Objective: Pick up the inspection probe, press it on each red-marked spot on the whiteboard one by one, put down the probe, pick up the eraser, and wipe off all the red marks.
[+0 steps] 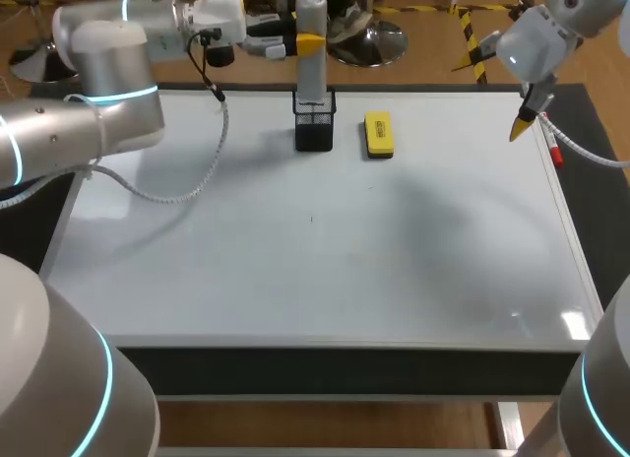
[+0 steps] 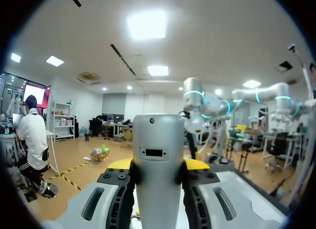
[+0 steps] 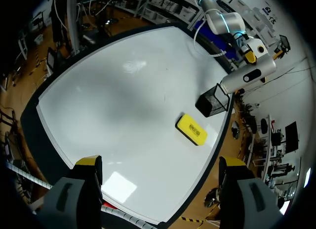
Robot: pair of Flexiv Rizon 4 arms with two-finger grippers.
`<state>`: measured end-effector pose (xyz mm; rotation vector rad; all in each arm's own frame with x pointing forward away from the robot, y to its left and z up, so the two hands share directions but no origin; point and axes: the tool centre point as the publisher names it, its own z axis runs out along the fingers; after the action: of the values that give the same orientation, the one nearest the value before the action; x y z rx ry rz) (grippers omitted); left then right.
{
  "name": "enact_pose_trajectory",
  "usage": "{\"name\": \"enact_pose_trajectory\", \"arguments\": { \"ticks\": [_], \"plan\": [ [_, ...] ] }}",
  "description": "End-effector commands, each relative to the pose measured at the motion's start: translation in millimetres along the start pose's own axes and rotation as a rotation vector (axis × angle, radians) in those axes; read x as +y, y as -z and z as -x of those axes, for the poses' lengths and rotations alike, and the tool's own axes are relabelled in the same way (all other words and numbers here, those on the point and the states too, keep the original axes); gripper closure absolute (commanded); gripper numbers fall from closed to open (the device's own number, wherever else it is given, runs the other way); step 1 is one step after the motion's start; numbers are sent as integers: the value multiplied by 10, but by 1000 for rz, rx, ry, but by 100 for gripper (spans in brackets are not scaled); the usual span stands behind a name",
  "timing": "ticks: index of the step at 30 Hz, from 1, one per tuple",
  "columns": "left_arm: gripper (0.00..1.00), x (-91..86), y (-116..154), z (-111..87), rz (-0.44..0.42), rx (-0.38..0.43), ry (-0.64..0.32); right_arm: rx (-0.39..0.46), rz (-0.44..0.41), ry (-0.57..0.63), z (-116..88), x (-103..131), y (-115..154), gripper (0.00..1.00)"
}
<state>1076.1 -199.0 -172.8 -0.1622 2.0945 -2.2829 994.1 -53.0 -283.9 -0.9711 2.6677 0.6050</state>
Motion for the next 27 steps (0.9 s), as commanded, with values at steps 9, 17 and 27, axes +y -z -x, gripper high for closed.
{"name": "enact_pose_trajectory", "arguments": {
  "ticks": [9, 17, 27],
  "plan": [
    [100, 76, -10, 68, -20, -3, -9, 3, -3, 2, 1, -1, 4, 0],
    [100, 149, -30, 107, -25, -6, -8, 3, -3, 2, 1, -1, 4, 0],
    [100, 257, -39, 158, -20, -9, -11, 3, -3, 2, 1, -1, 4, 0]
  ]
}}
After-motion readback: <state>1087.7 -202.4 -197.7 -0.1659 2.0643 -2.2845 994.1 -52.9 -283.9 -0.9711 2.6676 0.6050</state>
